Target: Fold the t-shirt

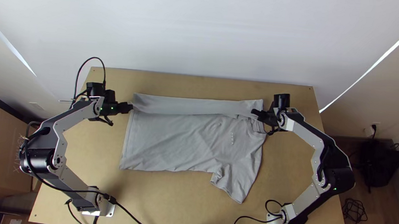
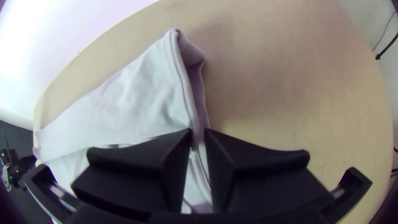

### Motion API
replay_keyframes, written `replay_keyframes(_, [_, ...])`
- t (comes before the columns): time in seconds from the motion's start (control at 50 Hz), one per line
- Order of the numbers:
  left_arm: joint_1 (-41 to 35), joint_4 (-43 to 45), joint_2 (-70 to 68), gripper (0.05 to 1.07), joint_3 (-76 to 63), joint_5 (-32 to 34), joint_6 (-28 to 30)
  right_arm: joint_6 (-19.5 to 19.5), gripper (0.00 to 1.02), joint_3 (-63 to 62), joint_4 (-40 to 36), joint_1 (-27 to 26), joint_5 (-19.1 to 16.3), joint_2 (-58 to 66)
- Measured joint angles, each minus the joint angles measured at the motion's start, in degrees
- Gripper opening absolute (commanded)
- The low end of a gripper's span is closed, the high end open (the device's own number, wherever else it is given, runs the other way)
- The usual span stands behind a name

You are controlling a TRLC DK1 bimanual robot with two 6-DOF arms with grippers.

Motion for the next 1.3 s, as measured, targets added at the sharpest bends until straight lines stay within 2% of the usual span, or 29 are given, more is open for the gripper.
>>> replay_keyframes(0.1, [1.22, -1.44, -0.15, 1.02, 0.07, -0.17, 1.16, -0.15, 0.71, -0.02, -0.83, -0.96, 0.39, -2.86])
replay_keyframes(0.16, [2.1, -1.68, -0.85, 1.02, 0.07, -0.17, 1.2, -0.15, 0.71, -0.02, -1.55, -1.81, 0.39, -5.2])
replay_keyframes(0.22, [3.21, -1.81, -2.16, 1.02, 0.07, -0.11, 1.33, -0.15, 0.78, -0.07, -3.54, -2.67, 0.39, -7.82])
replay_keyframes(0.48, [9.29, -7.23, -12.9, 1.02, 0.04, 3.32, 2.75, -1.07, 0.83, -1.57, -13.62, -5.9, 0.15, -21.7])
replay_keyframes(0.58, [11.08, -10.6, -16.79, 1.02, 0.04, 5.42, 3.72, -1.73, 0.98, -1.55, -20.79, -6.97, 0.09, -25.31])
replay_keyframes(0.74, [12.46, -16.61, -23.56, 1.02, 0.04, 7.58, 5.16, -1.9, 0.98, -1.66, -36.59, -7.5, 0.09, -27.36])
replay_keyframes(0.86, [12.5, -20.33, -29.03, 1.02, 0.04, 9.05, 5.57, -1.9, 0.99, -3.15, -47.01, -5.77, -0.07, -27.47])
replay_keyframes(1.04, [12.09, -24.83, -35.28, 1.01, 0.0, 9.99, 6.75, -1.88, 0.98, -9.88, -49.9, -0.57, -0.13, -31.65])
replay_keyframes(1.1, [11.78, -25.31, -36.89, 1.01, -0.33, 10.34, 6.97, -1.86, 0.98, -12.17, -50.21, 1.27, -2.1, -33.18])
replay_keyframes(1.2, [11.19, -25.99, -38.77, 1.01, -1.07, 10.58, 7.17, -0.92, 0.98, -15.72, -50.18, 2.8, -8.85, -34.56])
replay_keyframes(1.3, [10.51, -26.84, -39.85, 1.01, -1.88, 10.56, 7.13, 3.43, 0.98, -19.93, -50.23, 5.99, -10.36, -36.74])
